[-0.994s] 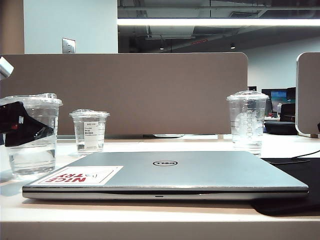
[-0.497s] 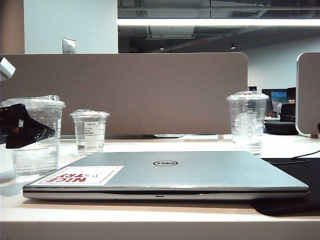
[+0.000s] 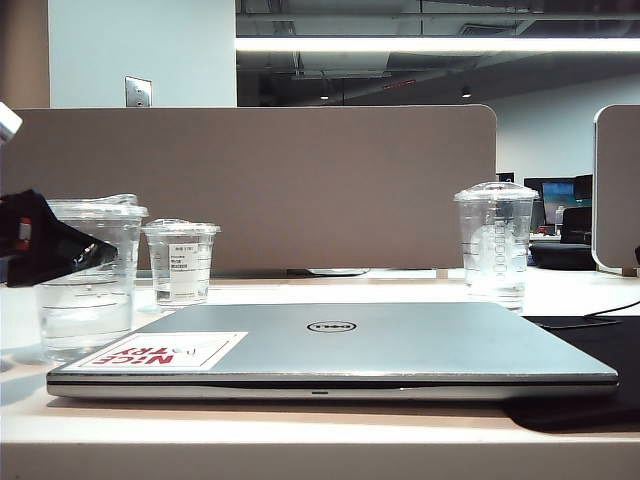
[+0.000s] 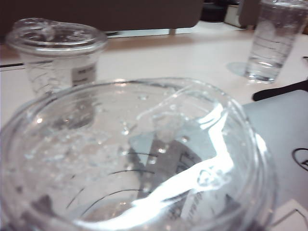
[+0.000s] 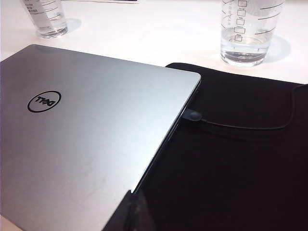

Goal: Pick up the coffee cup on the middle and place it on the left side of the laptop.

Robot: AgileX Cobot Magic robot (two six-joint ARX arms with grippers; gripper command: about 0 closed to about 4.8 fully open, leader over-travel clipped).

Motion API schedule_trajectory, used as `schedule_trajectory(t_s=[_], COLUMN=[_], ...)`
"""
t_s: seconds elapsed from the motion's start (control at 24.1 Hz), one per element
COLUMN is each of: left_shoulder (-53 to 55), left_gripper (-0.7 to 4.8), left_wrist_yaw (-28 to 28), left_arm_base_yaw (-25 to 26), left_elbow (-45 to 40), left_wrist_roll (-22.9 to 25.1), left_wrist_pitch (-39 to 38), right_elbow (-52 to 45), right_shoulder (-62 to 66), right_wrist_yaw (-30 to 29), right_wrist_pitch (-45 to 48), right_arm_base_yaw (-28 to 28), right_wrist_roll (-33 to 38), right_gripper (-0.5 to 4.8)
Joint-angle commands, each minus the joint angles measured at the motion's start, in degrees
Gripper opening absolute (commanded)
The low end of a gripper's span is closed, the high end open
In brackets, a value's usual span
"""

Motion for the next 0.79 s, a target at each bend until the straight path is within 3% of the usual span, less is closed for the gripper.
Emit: schedule_trajectory(t_s=[0.04,0.79], left_shoulder=[-2.73,-14.71], left_gripper=[4.79,4.79], left_wrist_yaw=[0.26,-3.89], left_arm_base_yaw=[0.17,0.2], left_elbow=[-1.86,-8.5], left_wrist_roll=[0.57,-0.33], left_wrist_pitch=[0.74,-1.62], right_elbow=[-0.22,-0.22], right_shoulder=[-0.04,-2.58], right_wrist_yaw=[-0.24,-0.24], right_wrist_pitch=[1.01,0.98], right_arm_base_yaw=[0.02,-0.02], right_wrist_roll=[-0.15,-0.15], right_gripper=[-0.05,-0.05])
